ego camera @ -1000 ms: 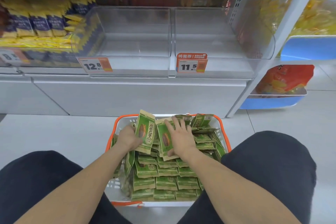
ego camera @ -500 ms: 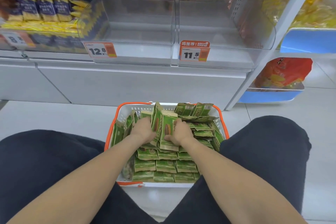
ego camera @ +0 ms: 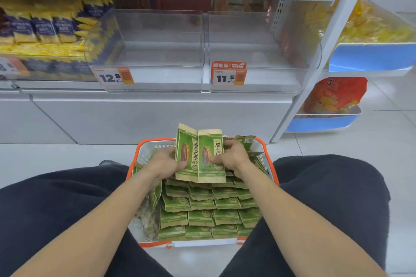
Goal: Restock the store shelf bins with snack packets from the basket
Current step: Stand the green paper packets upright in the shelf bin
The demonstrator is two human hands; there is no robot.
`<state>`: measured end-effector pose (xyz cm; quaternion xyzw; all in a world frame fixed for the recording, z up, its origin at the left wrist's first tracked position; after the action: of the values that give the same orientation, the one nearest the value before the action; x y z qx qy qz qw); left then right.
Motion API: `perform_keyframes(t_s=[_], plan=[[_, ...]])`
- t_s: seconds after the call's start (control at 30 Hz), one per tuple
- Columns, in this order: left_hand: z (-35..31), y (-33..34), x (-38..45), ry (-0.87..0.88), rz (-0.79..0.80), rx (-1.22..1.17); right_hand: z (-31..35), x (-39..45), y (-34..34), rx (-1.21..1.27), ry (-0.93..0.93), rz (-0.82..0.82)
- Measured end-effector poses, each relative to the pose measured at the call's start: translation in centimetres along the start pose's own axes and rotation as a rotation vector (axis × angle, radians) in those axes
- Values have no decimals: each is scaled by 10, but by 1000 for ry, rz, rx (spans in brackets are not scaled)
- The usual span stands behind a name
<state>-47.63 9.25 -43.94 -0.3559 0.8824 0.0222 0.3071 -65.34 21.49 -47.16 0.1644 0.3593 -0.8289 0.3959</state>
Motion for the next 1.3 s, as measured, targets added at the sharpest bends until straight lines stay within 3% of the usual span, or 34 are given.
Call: perform_keyframes(t_s=[0.23, 0.37, 0.53, 0.73, 1.0, 1.2, 1.3], plan=[[-77, -14, -17, 105, 255, -170, 72, -42, -79, 186, -225, 178], [-125, -24, -22, 226, 328, -228, 117, -51, -113, 170, -417, 145], [-151, -42, 1, 347, 174, -365, 151, -38, -126, 176, -612, 47], [-149, -40, 29, 372, 45, -403, 137, -1, -101, 278, -584, -16], [-160, -32, 35, 314, 74, -595, 144, 3, -116, 329, -631, -22], [-163, -16, 30, 297, 125, -576, 144, -2, -111, 367, -671, 39], [-165, -4, 24, 307, 207, -553, 147, 2, -95, 294, -672, -31]])
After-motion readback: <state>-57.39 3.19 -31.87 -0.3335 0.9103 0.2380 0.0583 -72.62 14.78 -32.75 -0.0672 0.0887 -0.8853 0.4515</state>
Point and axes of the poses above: each hand's wrist, its own x-axis towards the middle knuckle, its own y-axis out of the palm, z = x × y, the point moved 5 cm from there along x, towards the middle knuckle, and after that the axes turned 13 degrees about -x, right-handed, at the moved point
